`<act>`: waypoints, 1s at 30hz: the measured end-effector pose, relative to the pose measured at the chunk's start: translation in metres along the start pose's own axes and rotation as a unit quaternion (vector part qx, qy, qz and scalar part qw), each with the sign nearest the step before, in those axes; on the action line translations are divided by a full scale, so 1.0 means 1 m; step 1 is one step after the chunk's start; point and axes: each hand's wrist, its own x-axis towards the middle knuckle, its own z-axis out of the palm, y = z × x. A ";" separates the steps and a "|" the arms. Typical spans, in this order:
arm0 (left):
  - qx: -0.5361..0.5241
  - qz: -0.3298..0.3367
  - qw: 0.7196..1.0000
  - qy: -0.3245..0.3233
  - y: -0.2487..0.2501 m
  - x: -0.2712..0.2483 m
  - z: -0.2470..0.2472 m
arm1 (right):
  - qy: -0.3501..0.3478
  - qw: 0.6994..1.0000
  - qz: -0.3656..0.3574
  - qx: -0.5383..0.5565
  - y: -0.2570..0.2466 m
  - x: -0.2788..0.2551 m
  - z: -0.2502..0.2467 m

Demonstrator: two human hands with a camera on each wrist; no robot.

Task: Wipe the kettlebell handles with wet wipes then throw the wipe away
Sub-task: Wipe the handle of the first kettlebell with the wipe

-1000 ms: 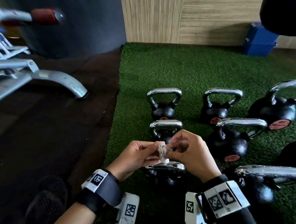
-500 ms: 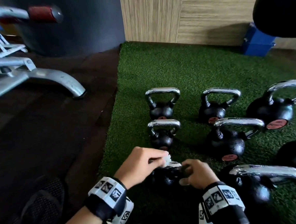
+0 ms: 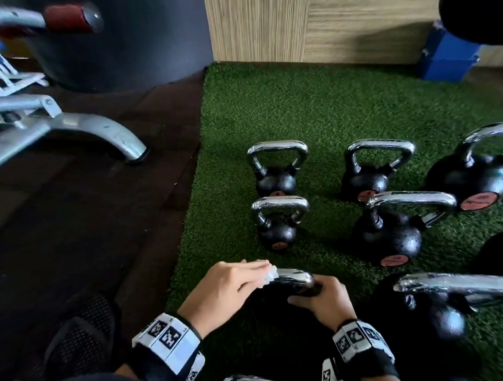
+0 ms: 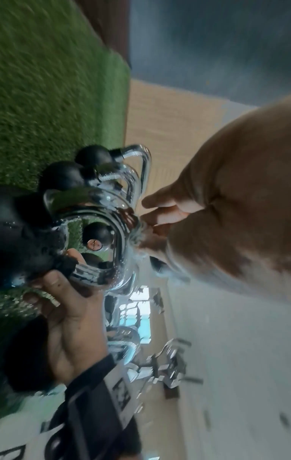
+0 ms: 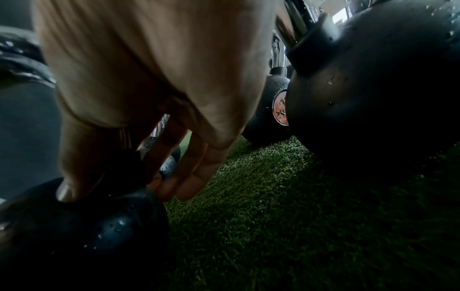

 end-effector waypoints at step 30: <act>-0.269 -0.260 0.926 0.053 -0.081 -0.024 0.054 | -0.006 0.999 0.038 -0.034 0.001 -0.002 -0.001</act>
